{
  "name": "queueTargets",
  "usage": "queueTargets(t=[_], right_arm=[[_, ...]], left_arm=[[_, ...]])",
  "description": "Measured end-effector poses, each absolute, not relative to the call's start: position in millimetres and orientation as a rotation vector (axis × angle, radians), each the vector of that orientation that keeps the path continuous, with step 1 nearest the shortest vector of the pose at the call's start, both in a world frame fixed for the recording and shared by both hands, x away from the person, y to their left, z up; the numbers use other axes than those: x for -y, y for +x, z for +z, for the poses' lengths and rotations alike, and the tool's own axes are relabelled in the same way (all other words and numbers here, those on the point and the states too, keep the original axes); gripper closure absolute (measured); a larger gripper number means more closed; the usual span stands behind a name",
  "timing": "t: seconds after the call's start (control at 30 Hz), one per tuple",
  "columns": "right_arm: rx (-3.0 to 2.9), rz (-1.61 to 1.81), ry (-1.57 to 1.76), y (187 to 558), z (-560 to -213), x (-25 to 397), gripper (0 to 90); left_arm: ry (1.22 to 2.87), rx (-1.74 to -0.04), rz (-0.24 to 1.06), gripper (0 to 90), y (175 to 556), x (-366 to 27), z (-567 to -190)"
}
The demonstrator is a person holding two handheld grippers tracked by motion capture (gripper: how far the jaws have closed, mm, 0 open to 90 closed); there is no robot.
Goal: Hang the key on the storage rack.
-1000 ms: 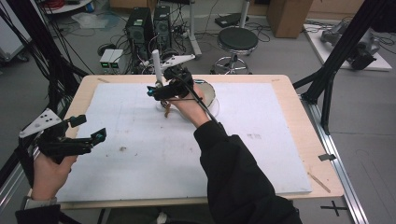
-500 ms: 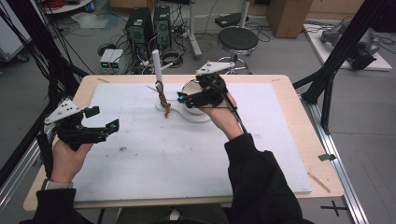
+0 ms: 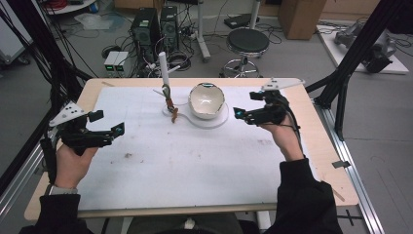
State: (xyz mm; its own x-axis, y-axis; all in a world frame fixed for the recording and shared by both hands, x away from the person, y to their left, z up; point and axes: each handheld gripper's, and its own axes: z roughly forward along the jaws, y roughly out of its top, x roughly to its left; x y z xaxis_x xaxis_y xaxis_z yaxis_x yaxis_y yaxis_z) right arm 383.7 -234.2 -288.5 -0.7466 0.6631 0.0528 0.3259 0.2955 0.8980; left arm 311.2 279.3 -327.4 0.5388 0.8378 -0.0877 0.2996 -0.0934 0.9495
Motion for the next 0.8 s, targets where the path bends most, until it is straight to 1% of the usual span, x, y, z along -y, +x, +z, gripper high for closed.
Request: queueTargets(t=[0.03,0.07,0.1,0.13,0.17,0.2,0.33,0.37,0.53,0.8], right_arm=[[-2.24,1.433,0.894,383.7,-288.5,234.2,10.7],[-2.196,1.487,0.944,378.1,-292.8,253.0,10.8],[-2.196,1.487,0.944,378.1,-292.8,253.0,10.8],[-2.148,1.508,0.988,373.5,-296.6,271.3,10.8],[-2.148,1.508,0.988,373.5,-296.6,271.3,10.8],[-2.111,1.525,1.014,370.4,-299.8,288.5,10.7],[-2.036,1.457,1.096,365.4,-302.7,316.5,10.8],[-2.036,1.457,1.096,365.4,-302.7,316.5,10.8],[-2.006,1.43,1.161,360.1,-312.3,344.0,10.8],[-1.938,1.449,1.202,343.5,-304.8,363.6,10.8]], left_arm=[[1.669,-0.966,0.606,5.5,310.5,-277.3,-327.7],[1.676,-0.96,0.61,5.5,310.1,-275.7,-327.8],[1.675,-0.957,0.608,5.5,310.3,-274.5,-327.7],[1.67,-0.955,0.6,5.5,311.6,-272.5,-326.7],[1.67,-0.955,0.6,5.5,311.6,-272.5,-326.7],[1.672,-0.951,0.602,5.5,313.1,-270.6,-325.8],[1.674,-0.954,0.598,5.5,315.1,-267.9,-325.1],[1.674,-0.954,0.598,5.5,315.6,-267.3,-325.1],[1.661,-0.951,0.596,5.5,316.4,-267.7,-322.3],[1.649,-0.965,0.586,5.5,319.2,-268.7,-322.2]])
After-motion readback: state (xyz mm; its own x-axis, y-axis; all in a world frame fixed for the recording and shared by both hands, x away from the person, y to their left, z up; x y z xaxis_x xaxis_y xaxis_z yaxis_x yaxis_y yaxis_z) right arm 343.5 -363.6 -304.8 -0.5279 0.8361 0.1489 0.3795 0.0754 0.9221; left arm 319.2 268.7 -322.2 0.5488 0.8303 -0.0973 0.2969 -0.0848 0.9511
